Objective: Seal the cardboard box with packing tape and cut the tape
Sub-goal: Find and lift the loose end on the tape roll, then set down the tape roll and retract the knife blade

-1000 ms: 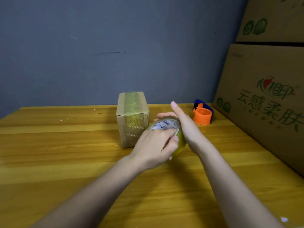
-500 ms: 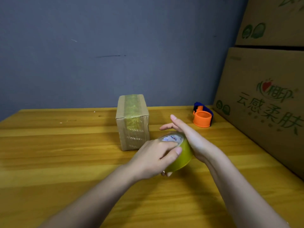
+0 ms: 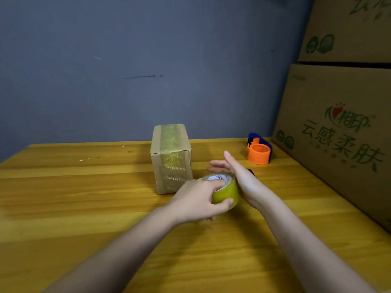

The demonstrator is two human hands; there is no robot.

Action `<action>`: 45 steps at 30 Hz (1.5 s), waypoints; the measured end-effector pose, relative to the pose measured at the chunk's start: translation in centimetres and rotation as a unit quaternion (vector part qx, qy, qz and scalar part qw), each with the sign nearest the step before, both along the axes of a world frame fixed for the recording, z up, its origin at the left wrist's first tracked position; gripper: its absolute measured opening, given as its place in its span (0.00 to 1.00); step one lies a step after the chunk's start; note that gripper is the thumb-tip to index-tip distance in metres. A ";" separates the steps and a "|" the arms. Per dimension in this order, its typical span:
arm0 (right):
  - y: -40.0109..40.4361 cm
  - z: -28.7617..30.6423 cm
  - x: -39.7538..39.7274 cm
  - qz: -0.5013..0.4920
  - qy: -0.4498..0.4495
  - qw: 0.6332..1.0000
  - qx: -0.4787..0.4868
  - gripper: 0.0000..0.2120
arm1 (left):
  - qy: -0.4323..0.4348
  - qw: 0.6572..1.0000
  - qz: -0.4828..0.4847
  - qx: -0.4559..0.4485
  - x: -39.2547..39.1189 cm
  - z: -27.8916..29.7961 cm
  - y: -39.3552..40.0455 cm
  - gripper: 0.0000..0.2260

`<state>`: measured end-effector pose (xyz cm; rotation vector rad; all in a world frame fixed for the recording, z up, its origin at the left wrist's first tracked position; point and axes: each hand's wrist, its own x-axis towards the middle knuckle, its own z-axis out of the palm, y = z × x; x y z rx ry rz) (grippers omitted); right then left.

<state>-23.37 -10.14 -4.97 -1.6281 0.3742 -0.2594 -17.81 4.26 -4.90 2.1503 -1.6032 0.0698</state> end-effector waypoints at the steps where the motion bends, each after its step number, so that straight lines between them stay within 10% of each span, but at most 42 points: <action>1: -0.4 0.0 0.2 -0.041 -0.005 0.999 -0.016 0.28 | -0.003 1.000 0.011 -0.004 0.0 0.1 -0.1 0.08; 9: -1.2 -0.7 0.1 -0.274 -0.075 0.937 -0.204 0.11 | -0.130 0.988 0.084 -0.027 0.3 0.4 -3.4 0.20; 21: -6.4 1.0 2.9 -0.219 0.039 0.923 -0.313 0.17 | -0.247 0.966 0.078 0.025 3.2 0.7 -9.0 0.17; 45: -15.2 -1.1 10.3 -0.175 0.296 0.773 -0.533 0.11 | 0.031 0.987 0.142 0.070 8.7 -4.1 -20.2 0.20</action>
